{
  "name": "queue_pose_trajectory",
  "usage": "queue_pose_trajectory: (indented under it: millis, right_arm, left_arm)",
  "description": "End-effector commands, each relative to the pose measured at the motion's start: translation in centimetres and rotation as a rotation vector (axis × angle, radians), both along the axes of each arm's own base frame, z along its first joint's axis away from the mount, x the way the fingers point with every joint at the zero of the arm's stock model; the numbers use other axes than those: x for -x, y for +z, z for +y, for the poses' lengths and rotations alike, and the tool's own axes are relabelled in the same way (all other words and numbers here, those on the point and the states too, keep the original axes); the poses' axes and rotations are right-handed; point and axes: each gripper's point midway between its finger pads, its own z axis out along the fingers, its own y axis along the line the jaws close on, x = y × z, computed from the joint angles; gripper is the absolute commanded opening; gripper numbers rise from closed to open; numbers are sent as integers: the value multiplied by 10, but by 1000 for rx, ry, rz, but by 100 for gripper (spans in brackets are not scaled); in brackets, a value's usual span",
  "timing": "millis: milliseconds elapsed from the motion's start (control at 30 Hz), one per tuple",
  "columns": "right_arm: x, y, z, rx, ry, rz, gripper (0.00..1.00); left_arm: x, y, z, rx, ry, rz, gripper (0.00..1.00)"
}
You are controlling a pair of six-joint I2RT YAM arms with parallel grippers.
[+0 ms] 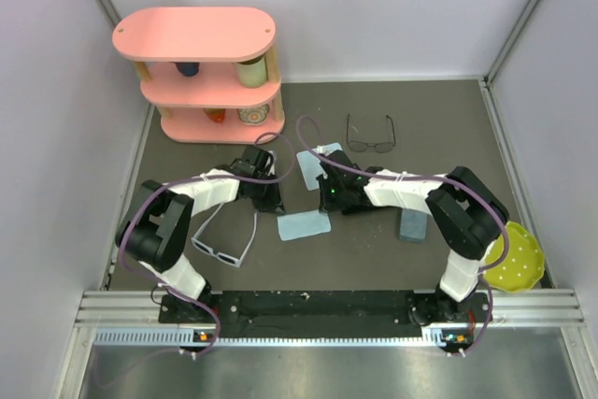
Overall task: Organize the sunglasses
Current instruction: Move the opened sunglasses case to the center of the board.
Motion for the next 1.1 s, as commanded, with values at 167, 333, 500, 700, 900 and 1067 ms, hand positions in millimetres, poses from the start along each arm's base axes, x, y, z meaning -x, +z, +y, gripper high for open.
queue_pose_trajectory:
  millis: [167,333,500,700,900,1067]
  right_arm:
    - [-32,54,-12,18,-80,-160,13]
    - [-38,72,-39,98,-171,-222,29]
    - [-37,54,-51,184,-171,-197,33]
    - [-48,38,-49,248,-179,-185,32]
    - [-56,25,-42,277,-166,-167,25]
    - [-59,25,-35,256,-195,-151,10]
  left_arm:
    - [-24,26,11,-55,-12,-118,23]
    - [-30,43,14,-60,3,-176,31]
    - [-26,43,17,-66,7,-173,34]
    - [-13,39,20,-39,41,-167,38]
    - [-3,31,21,-23,50,-143,39]
    - [3,27,25,-36,48,-133,39]
